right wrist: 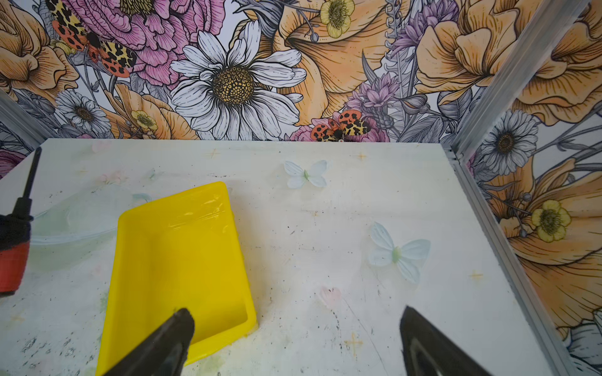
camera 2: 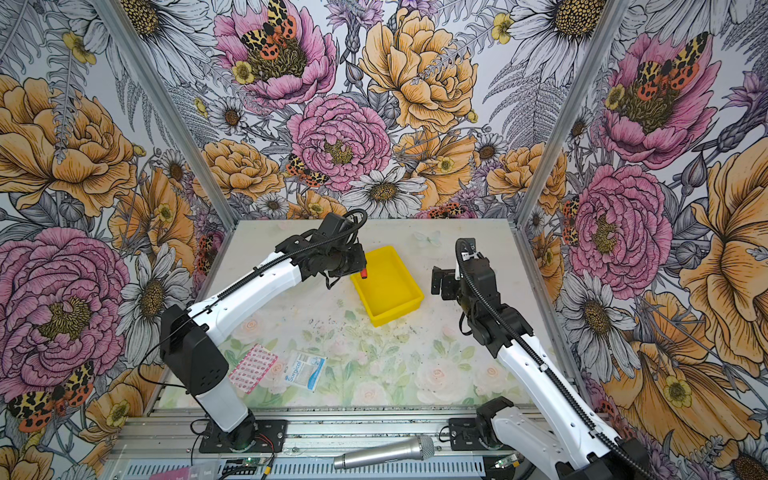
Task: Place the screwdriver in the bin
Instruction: 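Lift the screwdriver with the left gripper and carry it over the yellow bin, then lower the screwdriver into the yellow bin and open the left gripper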
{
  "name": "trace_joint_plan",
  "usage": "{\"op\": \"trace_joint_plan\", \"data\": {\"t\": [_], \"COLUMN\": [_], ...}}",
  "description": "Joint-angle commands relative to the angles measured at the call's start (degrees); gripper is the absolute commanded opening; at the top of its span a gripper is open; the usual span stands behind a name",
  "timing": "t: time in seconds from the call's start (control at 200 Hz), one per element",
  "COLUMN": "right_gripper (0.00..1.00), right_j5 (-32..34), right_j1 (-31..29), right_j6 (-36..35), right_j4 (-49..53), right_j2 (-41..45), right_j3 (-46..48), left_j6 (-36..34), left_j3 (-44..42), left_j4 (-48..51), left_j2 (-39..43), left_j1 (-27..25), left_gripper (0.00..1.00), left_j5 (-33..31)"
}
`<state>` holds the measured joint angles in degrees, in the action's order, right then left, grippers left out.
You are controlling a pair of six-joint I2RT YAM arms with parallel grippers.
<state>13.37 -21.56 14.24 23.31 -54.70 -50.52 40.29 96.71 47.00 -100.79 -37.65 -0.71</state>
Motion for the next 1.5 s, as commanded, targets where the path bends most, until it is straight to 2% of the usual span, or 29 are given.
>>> {"op": "trace_joint_plan", "data": {"t": [0.0, 0.37, 1.071, 1.496], "right_gripper": [1.0, 0.99, 1.0, 1.0], "right_j5": [1.05, 2.17, 3.24, 3.88], "right_j1": [-0.05, 0.05, 0.06, 0.29], "right_j6": [1.4, 2.24, 2.23, 1.83], "right_j4": [-0.93, -0.54, -0.55, -0.6], "right_j2": [1.09, 2.39, 1.61, 1.5], "right_j3": [0.81, 1.64, 2.09, 2.5], "left_j6": [-1.43, -0.12, 0.5, 0.56], "left_j3": [4.73, 16.64, 13.25, 14.89], "left_j4": [-0.43, -0.42, -0.47, -0.43], "left_j2": [-2.93, -16.61, -25.37, -30.66], "left_j1": [-0.36, -1.01, -2.35, -3.2], "left_gripper": [0.0, 0.0, 0.0, 0.0], "left_j5": [1.92, 4.68, 3.66, 4.0]}}
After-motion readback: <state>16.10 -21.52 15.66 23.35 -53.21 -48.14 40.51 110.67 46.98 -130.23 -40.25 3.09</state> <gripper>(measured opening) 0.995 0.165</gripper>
